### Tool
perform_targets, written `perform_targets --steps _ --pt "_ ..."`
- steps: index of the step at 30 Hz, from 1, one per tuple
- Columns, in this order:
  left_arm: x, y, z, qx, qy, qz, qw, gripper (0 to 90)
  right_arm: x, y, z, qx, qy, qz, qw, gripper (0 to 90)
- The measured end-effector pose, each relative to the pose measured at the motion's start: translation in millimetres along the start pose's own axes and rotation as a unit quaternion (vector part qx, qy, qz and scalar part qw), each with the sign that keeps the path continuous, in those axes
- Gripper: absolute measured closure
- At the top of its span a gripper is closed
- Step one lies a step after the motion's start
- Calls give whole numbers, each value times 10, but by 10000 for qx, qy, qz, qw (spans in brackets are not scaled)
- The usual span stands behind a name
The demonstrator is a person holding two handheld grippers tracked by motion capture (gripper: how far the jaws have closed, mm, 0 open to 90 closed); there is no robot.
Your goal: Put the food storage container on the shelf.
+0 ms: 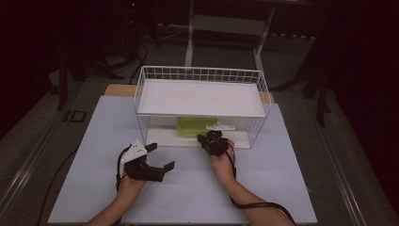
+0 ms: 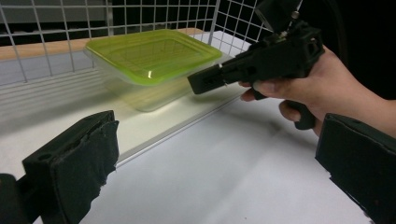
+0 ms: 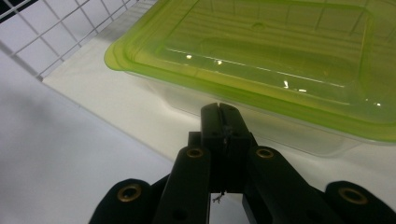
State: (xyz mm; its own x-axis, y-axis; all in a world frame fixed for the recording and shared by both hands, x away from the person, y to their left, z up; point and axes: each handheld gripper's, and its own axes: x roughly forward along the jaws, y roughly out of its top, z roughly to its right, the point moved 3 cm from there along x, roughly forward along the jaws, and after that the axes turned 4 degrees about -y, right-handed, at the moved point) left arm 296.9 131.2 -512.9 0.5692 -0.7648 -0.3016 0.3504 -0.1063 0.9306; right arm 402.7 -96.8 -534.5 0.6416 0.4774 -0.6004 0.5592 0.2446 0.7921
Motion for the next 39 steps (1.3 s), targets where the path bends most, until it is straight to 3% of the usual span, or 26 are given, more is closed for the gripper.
perform_targets --steps 4,20,24,27,30,33,37,39 --pt "0 -9 -3 2 -10 2 10000 0 41 29 22 135 -25 0 9999 900" --pt "0 -23 -6 34 -14 -66 10000 0 129 109 22 126 -62 40 9999 894" --pt "-5 -17 -6 40 -6 -33 10000 0 98 93 -6 254 -10 -12 9997 875" --pt "-6 -13 -15 13 -25 -28 10000 0 52 98 -12 100 -88 115 9998 856" --pt "-2 -7 -12 32 -38 -10 10000 0 -10 98 -1 169 -9 219 9996 807" --pt "15 1 2 93 -79 -21 9999 0 -91 83 -31 -55 -66 312 9995 749" --pt "56 -1 31 170 -162 -75 9997 0 -179 38 -32 68 20 342 9994 660" --pt "74 10 49 227 -255 -113 9994 0 -230 9 -58 19 90 325 9994 601"
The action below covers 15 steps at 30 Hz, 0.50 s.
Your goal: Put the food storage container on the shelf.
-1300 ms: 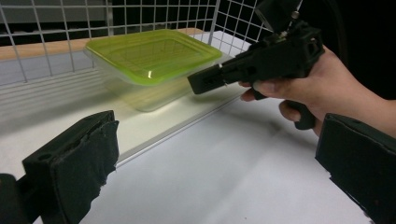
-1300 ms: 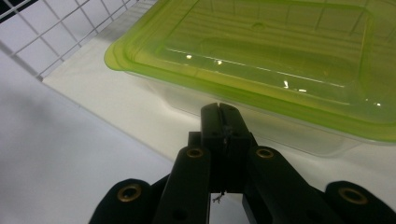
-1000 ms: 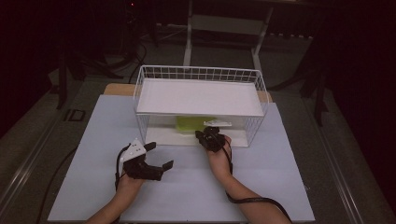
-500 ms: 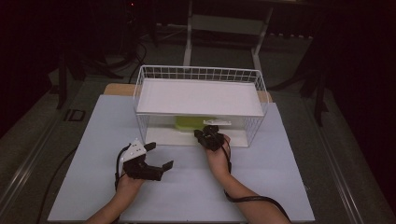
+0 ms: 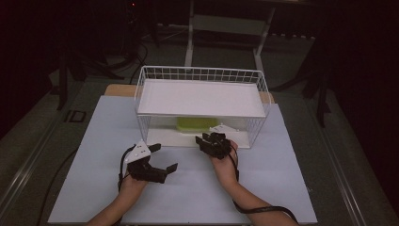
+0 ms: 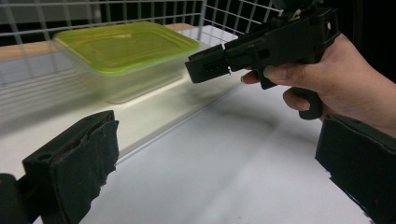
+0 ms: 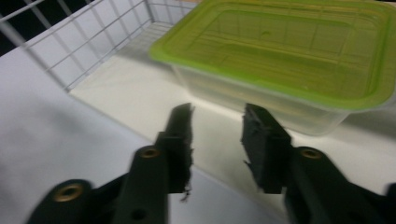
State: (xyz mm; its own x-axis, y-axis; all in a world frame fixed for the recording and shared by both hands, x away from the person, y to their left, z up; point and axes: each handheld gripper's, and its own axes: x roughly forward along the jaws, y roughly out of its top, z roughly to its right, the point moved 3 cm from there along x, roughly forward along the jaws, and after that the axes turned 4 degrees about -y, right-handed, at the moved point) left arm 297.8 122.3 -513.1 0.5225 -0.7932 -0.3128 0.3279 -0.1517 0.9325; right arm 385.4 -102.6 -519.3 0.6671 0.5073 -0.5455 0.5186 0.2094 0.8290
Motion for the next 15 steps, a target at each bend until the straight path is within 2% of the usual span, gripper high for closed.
perform_targets --steps 2,3,5,6,7,8,10,13,14,15 --pt "6 30 22 122 -60 -7 9999 0 -52 -14 -18 -46 82 -3 10000 547" --pt "11 48 32 149 -155 6 9998 0 -82 -18 -31 -11 119 5 9999 496" --pt "18 76 44 162 -264 -25 9995 0 -153 -28 -51 2 223 43 9997 460" --pt "23 93 50 88 -404 -20 9991 0 -169 -31 -54 1 243 53 9997 431" --pt "27 99 50 49 -445 -33 9990 0 -201 -36 -69 3 394 40 9992 364" --pt "29 106 51 0 -475 -40 9989 0 -219 -41 -74 -8 414 17 9991 340" --pt "23 119 52 -15 -517 -61 9986 0 -260 -52 -79 -34 563 9 9984 232" --pt "-10 153 79 84 -512 -42 9986 0 -331 -52 -91 -79 745 6 9972 200" --pt "-23 169 91 119 -555 -36 9984 0 -356 -50 -98 -109 744 -14 9972 193" --pt "-44 202 117 136 -697 -34 9975 0 -375 -44 -108 -144 784 -38 9968 180"
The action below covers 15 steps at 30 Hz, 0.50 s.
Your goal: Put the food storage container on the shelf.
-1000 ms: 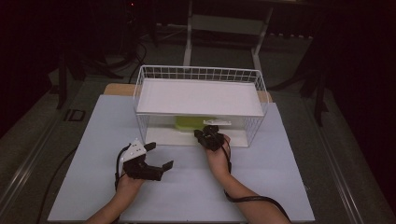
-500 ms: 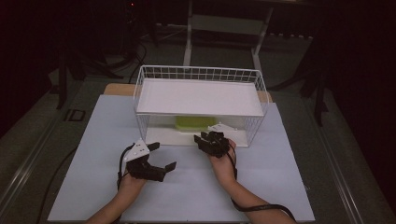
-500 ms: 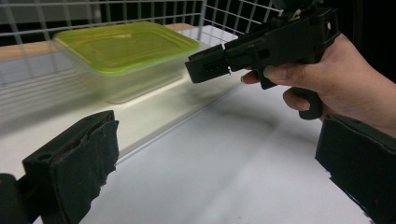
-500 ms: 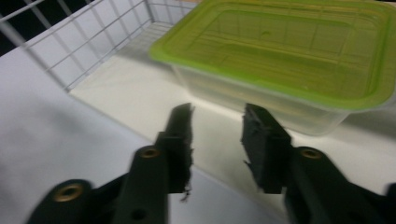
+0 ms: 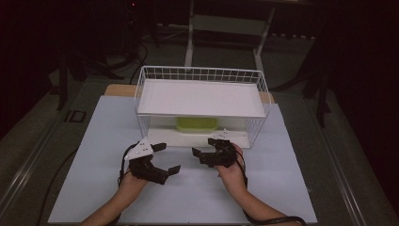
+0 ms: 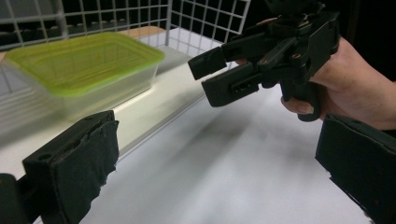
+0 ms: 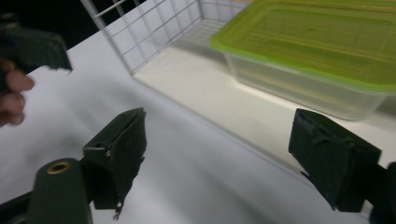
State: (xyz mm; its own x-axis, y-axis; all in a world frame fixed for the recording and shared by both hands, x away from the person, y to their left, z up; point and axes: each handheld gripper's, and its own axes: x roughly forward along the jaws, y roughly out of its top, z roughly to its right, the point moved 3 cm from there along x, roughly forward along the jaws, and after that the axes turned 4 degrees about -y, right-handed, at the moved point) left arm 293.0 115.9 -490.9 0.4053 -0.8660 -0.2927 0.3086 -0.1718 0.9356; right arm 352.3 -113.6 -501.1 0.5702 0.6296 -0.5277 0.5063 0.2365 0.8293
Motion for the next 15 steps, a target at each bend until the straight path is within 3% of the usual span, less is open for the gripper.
perform_targets --steps 7,15 --pt "-56 83 116 55 -204 7 9998 0 -187 28 -104 -262 209 51 9994 178" --pt "-131 129 295 116 -439 75 9989 0 -399 -26 -182 -320 464 118 9983 178"
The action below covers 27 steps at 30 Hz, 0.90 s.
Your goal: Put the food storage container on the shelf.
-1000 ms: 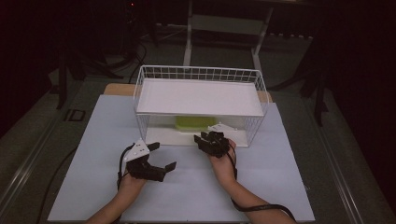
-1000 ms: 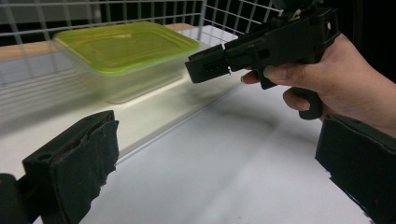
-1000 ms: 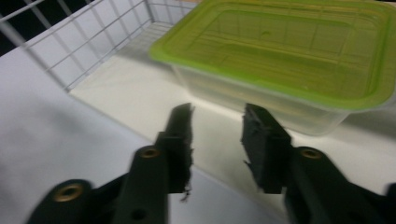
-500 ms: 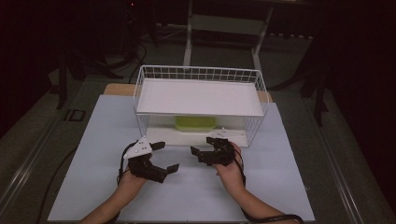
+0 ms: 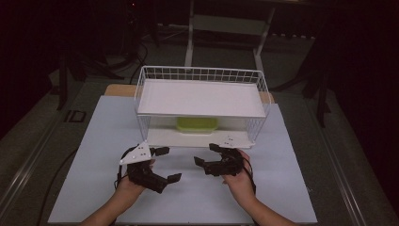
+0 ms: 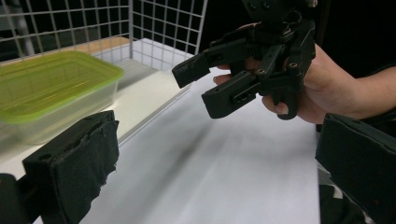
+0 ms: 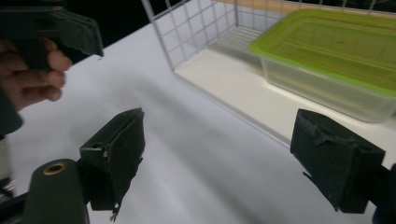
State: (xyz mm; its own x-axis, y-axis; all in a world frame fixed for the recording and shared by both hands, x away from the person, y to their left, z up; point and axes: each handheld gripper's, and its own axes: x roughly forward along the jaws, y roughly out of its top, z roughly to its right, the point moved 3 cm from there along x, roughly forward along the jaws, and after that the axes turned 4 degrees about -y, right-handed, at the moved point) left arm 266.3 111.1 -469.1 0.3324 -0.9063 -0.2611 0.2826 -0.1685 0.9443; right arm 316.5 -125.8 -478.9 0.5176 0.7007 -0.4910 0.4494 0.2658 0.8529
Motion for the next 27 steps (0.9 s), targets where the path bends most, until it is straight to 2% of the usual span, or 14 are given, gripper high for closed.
perform_targets --steps 9,13,21,27 --pt "-102 -34 190 54 -124 27 9999 0 -282 -98 -82 -212 149 173 9995 178" --pt "-146 -78 246 128 -86 7 9999 0 -380 -184 -88 -286 138 114 9994 178" --pt "-201 -228 293 105 -147 -86 9998 0 -513 -352 -43 -282 162 69 9994 178" --pt "-220 -346 288 198 -141 -103 9997 0 -624 -440 3 -388 81 52 9992 178"
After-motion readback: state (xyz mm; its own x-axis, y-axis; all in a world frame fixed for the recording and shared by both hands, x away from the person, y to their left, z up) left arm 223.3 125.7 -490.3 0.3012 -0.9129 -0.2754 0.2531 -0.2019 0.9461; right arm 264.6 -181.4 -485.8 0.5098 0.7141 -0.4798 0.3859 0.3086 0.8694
